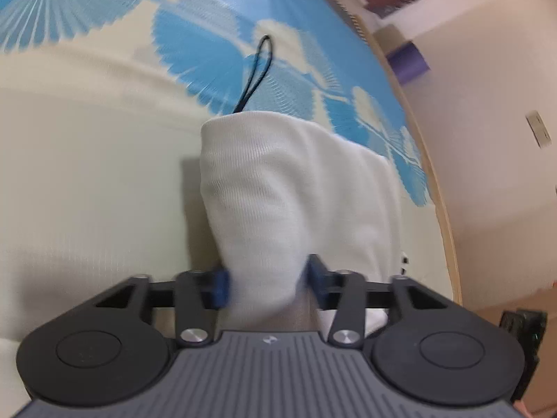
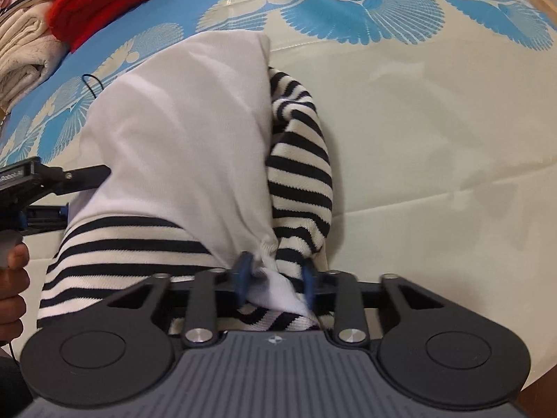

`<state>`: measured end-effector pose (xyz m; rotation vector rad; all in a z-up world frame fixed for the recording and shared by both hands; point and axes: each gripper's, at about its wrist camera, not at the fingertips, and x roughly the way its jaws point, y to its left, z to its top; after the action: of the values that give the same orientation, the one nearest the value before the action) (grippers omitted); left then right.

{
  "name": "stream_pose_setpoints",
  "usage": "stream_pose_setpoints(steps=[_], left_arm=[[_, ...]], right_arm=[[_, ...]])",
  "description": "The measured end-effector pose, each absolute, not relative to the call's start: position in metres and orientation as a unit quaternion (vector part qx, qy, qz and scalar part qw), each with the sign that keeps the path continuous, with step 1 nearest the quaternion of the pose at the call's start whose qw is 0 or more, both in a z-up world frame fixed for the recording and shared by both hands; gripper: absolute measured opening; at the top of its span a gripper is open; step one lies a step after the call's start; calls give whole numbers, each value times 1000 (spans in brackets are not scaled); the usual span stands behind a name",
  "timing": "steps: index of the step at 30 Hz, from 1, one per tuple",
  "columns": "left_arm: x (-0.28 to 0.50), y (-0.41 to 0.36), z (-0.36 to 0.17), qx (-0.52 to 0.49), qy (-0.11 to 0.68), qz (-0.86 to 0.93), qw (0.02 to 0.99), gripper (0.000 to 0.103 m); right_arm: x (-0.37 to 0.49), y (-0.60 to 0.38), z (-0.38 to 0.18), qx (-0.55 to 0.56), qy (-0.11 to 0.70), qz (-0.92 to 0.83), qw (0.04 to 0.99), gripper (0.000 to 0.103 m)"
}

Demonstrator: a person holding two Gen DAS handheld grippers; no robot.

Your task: Fold small clothes

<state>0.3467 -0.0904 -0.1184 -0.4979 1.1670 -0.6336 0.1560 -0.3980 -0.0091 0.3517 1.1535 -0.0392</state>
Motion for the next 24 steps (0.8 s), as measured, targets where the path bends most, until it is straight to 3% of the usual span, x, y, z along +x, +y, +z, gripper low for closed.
stream_pose_setpoints(steps=[6,12,24], left_arm=[[348,-52,-71,-150,498,-251,816,41],[362,17,-67,-137,496,-191,836,42],[376,62,-69,-127,494,-144,848,58]], right_arm=[[165,-379,3,199,521,4,830,16],[190,-310,17,188,496,79,844,15],[209,-255,16,182,502,105,839,15]])
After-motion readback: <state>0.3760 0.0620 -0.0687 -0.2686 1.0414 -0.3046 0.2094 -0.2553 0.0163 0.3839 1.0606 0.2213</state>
